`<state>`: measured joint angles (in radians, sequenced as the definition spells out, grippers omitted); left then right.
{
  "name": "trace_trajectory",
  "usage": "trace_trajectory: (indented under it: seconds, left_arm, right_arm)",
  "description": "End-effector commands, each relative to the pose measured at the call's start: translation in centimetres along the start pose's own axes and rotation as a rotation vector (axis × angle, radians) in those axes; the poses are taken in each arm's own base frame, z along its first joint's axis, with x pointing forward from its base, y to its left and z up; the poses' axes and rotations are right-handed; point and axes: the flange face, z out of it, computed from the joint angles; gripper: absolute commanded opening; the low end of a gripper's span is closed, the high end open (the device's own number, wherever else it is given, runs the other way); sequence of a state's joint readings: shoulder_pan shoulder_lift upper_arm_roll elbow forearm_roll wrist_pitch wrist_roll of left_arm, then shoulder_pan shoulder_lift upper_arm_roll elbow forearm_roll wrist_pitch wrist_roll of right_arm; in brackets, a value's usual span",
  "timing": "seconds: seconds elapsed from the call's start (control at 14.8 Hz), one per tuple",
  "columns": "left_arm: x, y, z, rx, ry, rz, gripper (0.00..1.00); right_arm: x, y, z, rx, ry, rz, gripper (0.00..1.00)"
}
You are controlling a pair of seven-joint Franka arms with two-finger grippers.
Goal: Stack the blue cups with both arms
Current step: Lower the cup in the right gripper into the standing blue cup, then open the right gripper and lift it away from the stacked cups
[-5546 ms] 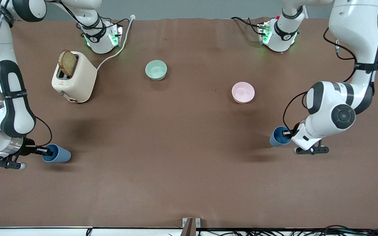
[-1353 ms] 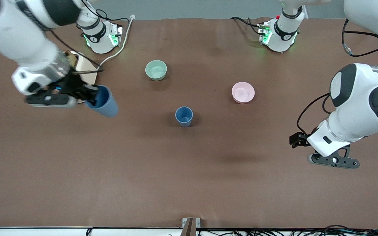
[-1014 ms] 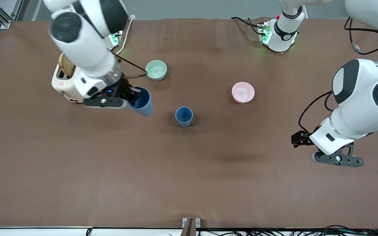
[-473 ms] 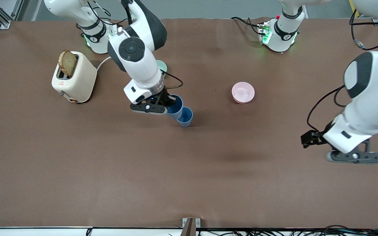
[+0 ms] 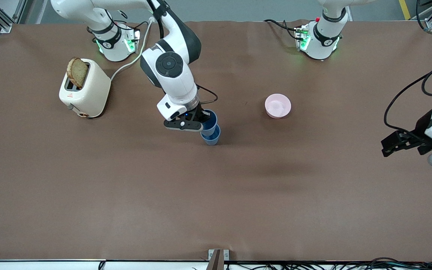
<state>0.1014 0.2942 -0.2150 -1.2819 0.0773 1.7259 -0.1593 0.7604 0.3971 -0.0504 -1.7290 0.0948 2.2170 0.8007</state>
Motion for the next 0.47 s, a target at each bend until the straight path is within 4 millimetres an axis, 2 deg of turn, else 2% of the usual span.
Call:
trace_trajectory:
  seconds: [0.0,0.07,0.2,0.41]
  left_arm:
    - [-1.1,-2.4,-1.8,-0.044,-0.011,-0.031,1.0]
    - [-1.3,-2.4,-2.1,-0.029,-0.005,-0.032,1.0]
    - [-1.4,-4.4,-2.7,0.016,0.006,-0.067,1.0]
    - [-2.5,-6.1,-2.7,0.025,-0.01,-0.036,1.0]
  right_arm:
    - [0.0,0.1,0.5,0.009,0.009,0.017,0.0]
    - [0.0,0.2,0.9,0.006,0.007,0.018,0.0]
    - [0.1,0.1,1.6,0.01,0.013,0.02,0.0]
    - [-0.3,-0.1,2.7,0.0,0.005,0.013,0.01]
